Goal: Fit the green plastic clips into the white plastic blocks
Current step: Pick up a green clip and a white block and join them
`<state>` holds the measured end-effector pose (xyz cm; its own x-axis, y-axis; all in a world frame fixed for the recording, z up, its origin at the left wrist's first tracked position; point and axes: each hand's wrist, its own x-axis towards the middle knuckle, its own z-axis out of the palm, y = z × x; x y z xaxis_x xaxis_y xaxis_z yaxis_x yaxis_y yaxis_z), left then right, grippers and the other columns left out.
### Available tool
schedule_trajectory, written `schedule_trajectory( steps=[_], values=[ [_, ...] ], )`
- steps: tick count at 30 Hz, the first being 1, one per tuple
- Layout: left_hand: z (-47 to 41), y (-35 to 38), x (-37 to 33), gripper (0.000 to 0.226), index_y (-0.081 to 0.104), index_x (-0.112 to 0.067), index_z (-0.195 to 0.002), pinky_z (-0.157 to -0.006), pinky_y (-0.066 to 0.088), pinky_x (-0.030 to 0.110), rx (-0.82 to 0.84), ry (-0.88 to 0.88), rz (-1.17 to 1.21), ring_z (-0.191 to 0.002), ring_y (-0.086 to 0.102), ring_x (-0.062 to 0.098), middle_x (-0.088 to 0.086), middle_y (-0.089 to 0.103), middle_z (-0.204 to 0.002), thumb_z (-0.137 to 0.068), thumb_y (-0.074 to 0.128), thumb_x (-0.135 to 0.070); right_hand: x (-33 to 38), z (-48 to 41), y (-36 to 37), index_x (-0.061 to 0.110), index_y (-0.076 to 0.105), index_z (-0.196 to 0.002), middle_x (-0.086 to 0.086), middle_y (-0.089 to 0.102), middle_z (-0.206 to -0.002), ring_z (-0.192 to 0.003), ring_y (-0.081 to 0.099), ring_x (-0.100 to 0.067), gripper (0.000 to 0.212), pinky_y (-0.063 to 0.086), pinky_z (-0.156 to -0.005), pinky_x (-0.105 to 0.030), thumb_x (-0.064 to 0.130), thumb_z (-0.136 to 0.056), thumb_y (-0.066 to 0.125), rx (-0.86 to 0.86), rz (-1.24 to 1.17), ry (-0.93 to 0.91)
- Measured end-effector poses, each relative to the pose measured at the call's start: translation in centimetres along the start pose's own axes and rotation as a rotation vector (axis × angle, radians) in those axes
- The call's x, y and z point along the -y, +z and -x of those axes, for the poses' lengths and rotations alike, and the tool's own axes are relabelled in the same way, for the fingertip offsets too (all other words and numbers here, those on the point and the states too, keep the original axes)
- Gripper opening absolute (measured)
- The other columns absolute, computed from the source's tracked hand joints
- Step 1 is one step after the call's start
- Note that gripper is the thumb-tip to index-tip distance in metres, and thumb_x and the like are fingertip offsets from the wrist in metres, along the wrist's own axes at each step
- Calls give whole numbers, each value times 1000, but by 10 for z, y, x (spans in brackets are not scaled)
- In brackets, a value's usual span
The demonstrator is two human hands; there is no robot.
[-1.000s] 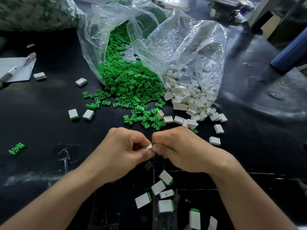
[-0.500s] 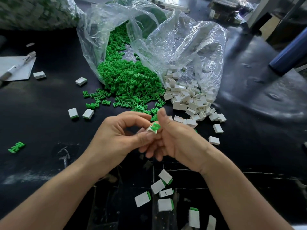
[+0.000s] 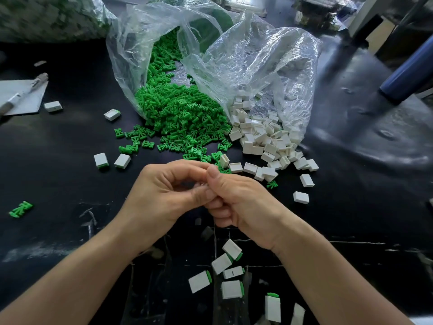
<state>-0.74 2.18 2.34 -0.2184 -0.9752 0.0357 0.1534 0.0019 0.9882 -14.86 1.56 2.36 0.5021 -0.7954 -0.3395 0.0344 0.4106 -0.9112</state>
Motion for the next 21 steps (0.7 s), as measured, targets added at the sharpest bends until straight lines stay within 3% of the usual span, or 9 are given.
schedule_trajectory(
  steps=[4, 8, 11, 15, 17, 21],
  values=[
    [0, 1, -2, 16, 73, -4, -70, -56, 54, 20, -7, -8, 27, -62, 68, 17, 7, 73, -86, -56, 68, -5, 0, 0, 1, 16, 51, -74, 10, 37, -54, -48, 29, -5, 34, 25, -45, -16, 49, -76, 44, 21, -3, -28],
    [0, -1, 1, 22, 69, 5, -85, -55, 56, 31, -11, -26, 14, -52, 64, 30, 15, 68, -64, -65, 66, -5, 2, 0, -1, 21, 56, -69, 6, 43, -56, -49, 33, -7, 38, 28, -49, -21, 55, -76, 41, 58, -2, 17],
    [0, -1, 0, 20, 69, 2, -83, -54, 54, 27, -23, -48, 20, -50, 64, 26, 14, 67, -59, -65, 66, -6, 2, 0, -3, 16, 48, -70, 5, 45, -56, -49, 36, -8, 36, 28, -48, -21, 50, -79, 40, 47, 37, 31],
    [0, -4, -2, 24, 71, -1, -86, -62, 56, 29, -12, -104, 16, -59, 66, 26, 15, 70, -66, -63, 77, -6, 4, 1, -5, 15, 50, -69, 6, 47, -54, -49, 38, -8, 35, 29, -48, -20, 49, -78, 43, 29, 38, 15],
    [-1, -5, -1, 24, 71, -1, -86, -67, 57, 32, -27, -124, -3, -63, 67, 28, 14, 71, -70, -63, 75, -7, 4, 1, -5, 15, 51, -73, 6, 48, -54, -49, 38, -8, 36, 30, -47, -19, 49, -80, 42, 23, 58, 17],
    [-2, -5, -1, 21, 72, 1, -81, -63, 56, 30, -20, -165, 20, -60, 66, 29, 18, 70, -71, -65, 62, -8, 3, 1, -6, 14, 50, -78, 7, 47, -55, -50, 38, -7, 33, 31, -47, -17, 42, -91, 38, 19, 115, 23]
  ],
)
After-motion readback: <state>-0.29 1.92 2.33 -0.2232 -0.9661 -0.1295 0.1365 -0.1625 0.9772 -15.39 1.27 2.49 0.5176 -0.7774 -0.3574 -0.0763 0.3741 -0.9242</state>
